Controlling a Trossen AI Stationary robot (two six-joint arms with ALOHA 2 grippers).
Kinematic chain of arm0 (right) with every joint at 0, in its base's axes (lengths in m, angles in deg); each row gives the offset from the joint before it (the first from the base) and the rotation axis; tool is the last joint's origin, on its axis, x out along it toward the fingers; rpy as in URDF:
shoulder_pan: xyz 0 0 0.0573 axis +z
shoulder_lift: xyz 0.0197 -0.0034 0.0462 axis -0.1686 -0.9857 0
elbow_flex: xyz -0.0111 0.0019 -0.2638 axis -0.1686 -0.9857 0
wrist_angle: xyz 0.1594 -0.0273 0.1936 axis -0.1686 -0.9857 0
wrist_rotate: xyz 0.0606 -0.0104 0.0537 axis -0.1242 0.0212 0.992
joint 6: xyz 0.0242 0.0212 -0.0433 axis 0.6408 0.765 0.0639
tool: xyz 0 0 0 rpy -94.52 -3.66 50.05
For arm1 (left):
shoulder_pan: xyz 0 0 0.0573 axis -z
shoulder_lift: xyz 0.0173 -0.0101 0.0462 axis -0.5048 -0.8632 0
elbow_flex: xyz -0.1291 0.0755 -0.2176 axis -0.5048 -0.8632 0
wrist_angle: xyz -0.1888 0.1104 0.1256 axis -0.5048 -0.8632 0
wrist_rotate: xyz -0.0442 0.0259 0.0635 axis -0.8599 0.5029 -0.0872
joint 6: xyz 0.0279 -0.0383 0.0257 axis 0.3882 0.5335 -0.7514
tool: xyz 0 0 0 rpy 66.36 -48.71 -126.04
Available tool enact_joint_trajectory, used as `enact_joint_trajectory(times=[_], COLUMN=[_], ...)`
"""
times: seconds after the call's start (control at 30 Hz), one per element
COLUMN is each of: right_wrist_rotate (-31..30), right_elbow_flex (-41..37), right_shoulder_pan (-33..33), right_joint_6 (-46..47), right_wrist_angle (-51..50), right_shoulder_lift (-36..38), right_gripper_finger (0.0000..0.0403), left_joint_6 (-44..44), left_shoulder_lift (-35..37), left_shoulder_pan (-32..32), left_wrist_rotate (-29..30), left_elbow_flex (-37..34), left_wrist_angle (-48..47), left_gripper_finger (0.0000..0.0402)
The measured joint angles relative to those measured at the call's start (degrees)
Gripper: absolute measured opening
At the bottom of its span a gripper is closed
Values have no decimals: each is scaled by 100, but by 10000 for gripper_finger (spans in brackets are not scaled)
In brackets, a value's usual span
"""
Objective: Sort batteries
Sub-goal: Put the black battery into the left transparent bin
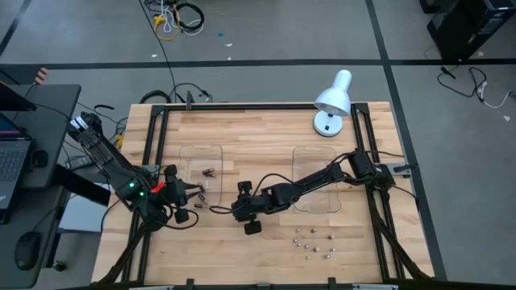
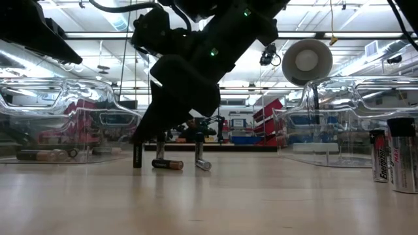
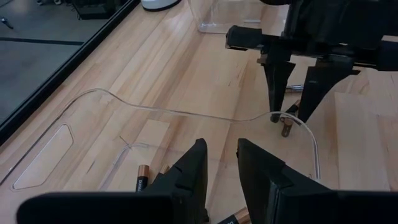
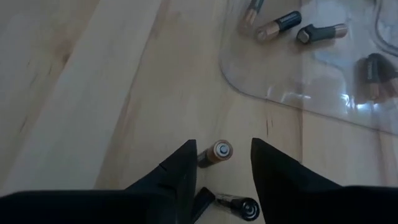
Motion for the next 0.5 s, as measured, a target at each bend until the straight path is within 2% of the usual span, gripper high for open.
enact_joint_trajectory(times=[0.5], right_wrist_rotate=[213], right_elbow_flex=[0], right_shoulder_pan=[-7], right_joint_6=[-146], right_wrist_angle=[13], right_shoulder_lift=[0], right_gripper_finger=[48], left_joint_6=[2], left_shoulder_lift=[0], left_shoulder_pan=[0], left_wrist_rotate=[46], left_elbow_flex=[0], left_wrist_angle=[0], left_gripper_finger=[88])
